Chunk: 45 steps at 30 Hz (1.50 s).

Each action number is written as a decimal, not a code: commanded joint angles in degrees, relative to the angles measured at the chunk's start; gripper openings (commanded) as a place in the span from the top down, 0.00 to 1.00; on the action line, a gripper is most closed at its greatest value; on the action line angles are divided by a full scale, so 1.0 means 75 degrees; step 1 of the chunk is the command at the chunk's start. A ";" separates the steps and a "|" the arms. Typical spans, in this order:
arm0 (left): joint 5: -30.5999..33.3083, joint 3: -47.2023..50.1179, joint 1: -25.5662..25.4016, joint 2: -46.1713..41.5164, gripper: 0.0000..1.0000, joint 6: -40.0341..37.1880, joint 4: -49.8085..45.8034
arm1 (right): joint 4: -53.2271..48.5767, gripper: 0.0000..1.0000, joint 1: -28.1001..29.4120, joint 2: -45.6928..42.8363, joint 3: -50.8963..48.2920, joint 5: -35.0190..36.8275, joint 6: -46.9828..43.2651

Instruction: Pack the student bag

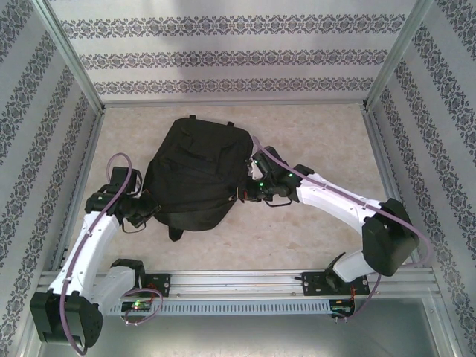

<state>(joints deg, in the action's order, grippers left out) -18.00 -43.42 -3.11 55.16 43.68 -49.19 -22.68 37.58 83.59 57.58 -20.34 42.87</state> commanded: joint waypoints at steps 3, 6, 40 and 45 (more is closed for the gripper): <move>0.0510 -0.0415 -0.1534 0.0775 1.00 0.0022 0.0992 | 0.0157 1.00 -0.0760 -0.0654 -0.0511 0.1266 0.0475; 0.0591 -0.0625 -0.2574 0.1462 1.00 0.0375 0.1511 | 0.0163 1.00 -0.1103 -0.0875 -0.0685 0.1423 0.0495; 0.5653 -0.0691 -0.4368 -0.1255 0.00 -0.5510 0.4236 | 0.3153 0.02 -0.1613 -0.6324 -0.3157 0.3260 -0.5383; 0.4623 0.1329 -0.3341 -0.1090 0.01 -0.6273 0.7411 | 0.5385 0.02 -0.1706 -0.6214 -0.4691 0.4195 -0.6657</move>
<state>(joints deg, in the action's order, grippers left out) 20.71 -39.44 -33.76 46.09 5.37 -11.33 -0.12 25.28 36.75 26.85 7.77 4.03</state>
